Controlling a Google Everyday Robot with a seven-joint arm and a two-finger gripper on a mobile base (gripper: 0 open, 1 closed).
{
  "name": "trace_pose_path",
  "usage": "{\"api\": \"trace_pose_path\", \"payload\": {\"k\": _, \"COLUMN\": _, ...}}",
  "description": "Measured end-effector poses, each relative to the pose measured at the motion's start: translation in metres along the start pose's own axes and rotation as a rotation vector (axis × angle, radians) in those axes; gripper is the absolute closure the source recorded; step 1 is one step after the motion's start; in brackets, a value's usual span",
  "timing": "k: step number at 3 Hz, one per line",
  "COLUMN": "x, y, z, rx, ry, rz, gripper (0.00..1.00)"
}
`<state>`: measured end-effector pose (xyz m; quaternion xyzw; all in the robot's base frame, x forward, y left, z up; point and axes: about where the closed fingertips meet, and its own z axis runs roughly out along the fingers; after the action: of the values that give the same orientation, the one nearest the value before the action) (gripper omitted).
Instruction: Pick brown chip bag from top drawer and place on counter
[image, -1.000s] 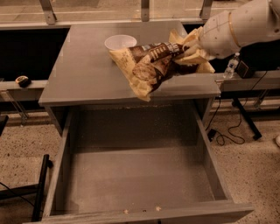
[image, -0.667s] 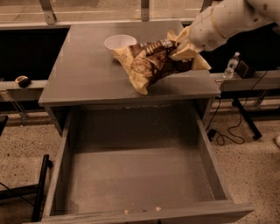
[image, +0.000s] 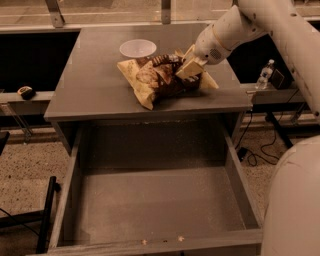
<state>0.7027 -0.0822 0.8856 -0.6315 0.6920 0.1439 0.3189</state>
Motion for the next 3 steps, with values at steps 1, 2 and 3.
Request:
{"api": "trace_pose_path", "payload": {"k": 1, "x": 0.0, "y": 0.0, "z": 0.0, "rx": 0.0, "ry": 0.0, "rz": 0.0, "gripper": 0.27}}
{"api": "trace_pose_path", "payload": {"k": 2, "x": 0.001, "y": 0.008, "z": -0.027, "rx": -0.009, "ry": -0.021, "rz": -0.069, "gripper": 0.04}}
{"api": "trace_pose_path", "payload": {"k": 3, "x": 0.011, "y": 0.022, "z": -0.086, "rx": 0.037, "ry": -0.026, "rz": -0.188, "gripper": 0.0}}
